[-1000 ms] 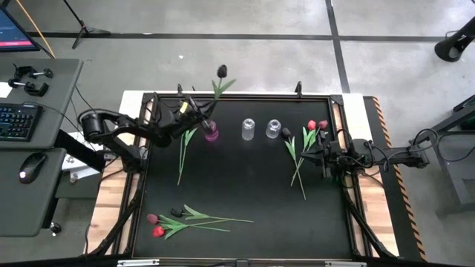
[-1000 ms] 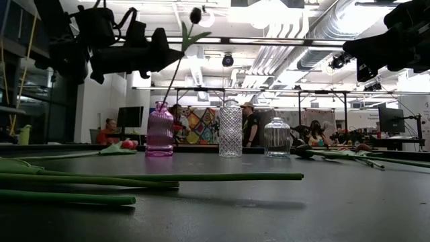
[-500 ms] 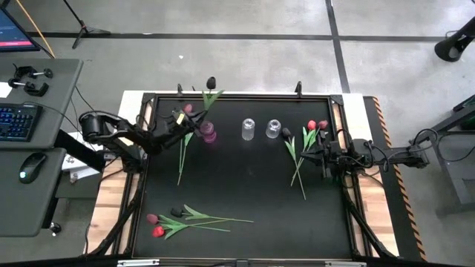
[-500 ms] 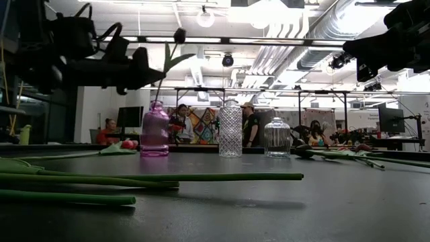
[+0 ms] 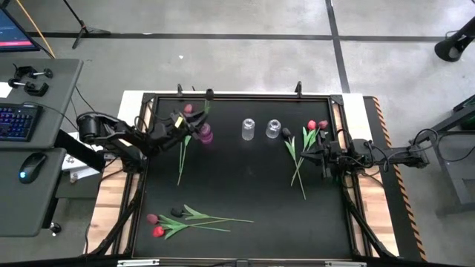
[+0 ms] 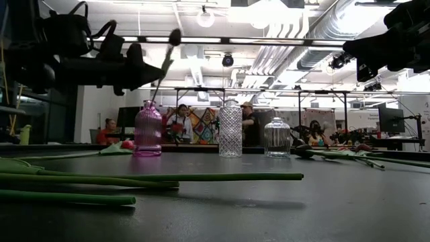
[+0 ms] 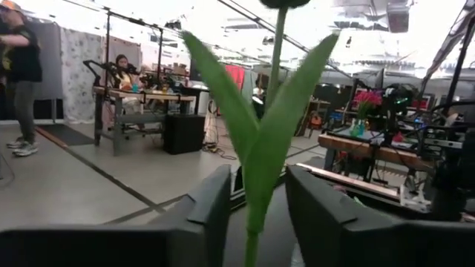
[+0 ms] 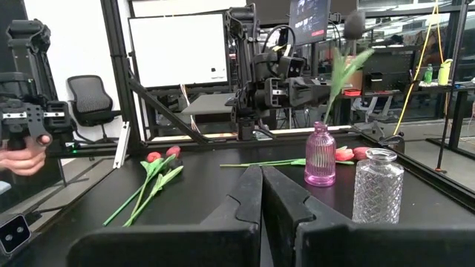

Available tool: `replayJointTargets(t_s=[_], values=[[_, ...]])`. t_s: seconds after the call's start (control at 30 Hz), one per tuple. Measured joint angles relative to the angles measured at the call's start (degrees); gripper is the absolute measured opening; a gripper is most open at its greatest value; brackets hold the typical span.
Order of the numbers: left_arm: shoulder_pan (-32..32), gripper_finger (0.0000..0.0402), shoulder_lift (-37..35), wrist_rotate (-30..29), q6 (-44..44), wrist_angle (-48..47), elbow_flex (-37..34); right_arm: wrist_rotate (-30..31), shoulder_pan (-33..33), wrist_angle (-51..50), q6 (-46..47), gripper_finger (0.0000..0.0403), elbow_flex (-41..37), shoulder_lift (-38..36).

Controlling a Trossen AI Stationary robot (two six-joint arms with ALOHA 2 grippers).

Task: Sort flowers into vase by color
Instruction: Put the top left black flower into the transparent purple vase, then put the top black flower into the transparent purple vase

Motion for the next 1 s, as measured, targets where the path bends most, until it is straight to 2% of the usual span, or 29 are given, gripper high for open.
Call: replayJointTargets(t_s=[0.2, 0.37, 0.67, 0.83, 1.0], values=[[-2.0, 0.0186, 0.0, -0.2, -1.7, -1.0, 0.0, 0.0, 0.0, 0.0, 0.0, 0.0000, 0.0, 0.0], [-3.1, 0.0218, -2.0, -0.2, -1.7, -2.5, -1.5, 0.0, 0.0, 0.0, 0.0, 0.0000, 0.0, 0.0], [-6.7, 0.0225, -14.0, -0.2, -1.8, -3.3, -7.3, 0.0, 0.0, 0.0, 0.0, 0.0000, 0.0, 0.0], [-10.8, 0.0225, -19.6, 0.7, -1.9, -8.4, -7.3, 0.0, 0.0, 0.0, 0.0, 0.0000, 0.0, 0.0], [-16.3, 0.0225, -21.2, 1.0, -4.5, -14.2, -5.4, 0.0, 0.0, 0.0, 0.0, 0.0000, 0.0, 0.0]])
